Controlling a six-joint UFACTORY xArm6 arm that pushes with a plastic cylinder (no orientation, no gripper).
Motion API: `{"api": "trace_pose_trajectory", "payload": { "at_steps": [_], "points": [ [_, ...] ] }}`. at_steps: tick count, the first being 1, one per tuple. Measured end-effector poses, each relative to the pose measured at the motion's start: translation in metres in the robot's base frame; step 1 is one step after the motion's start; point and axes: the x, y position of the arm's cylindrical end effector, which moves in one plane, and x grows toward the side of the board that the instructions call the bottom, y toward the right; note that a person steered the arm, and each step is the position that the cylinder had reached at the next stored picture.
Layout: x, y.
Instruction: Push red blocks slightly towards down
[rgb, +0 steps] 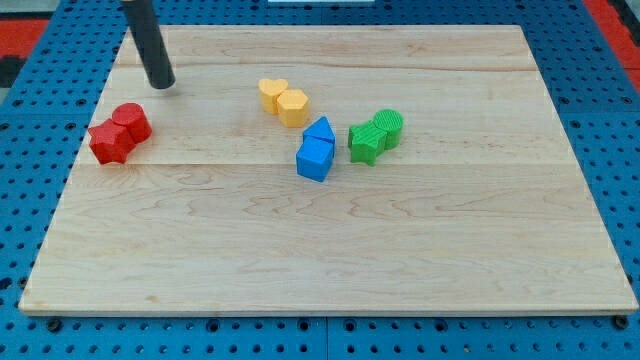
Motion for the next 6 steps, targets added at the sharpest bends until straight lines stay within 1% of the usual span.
{"api": "trace_pose_trajectory", "payload": {
  "at_steps": [1, 2, 3, 4, 5, 6],
  "points": [
    [0.017, -0.023],
    [0.050, -0.028],
    [0.098, -0.022],
    [0.110, -0.022],
    [0.094, -0.028],
    [0.084, -0.065]
  ]
}}
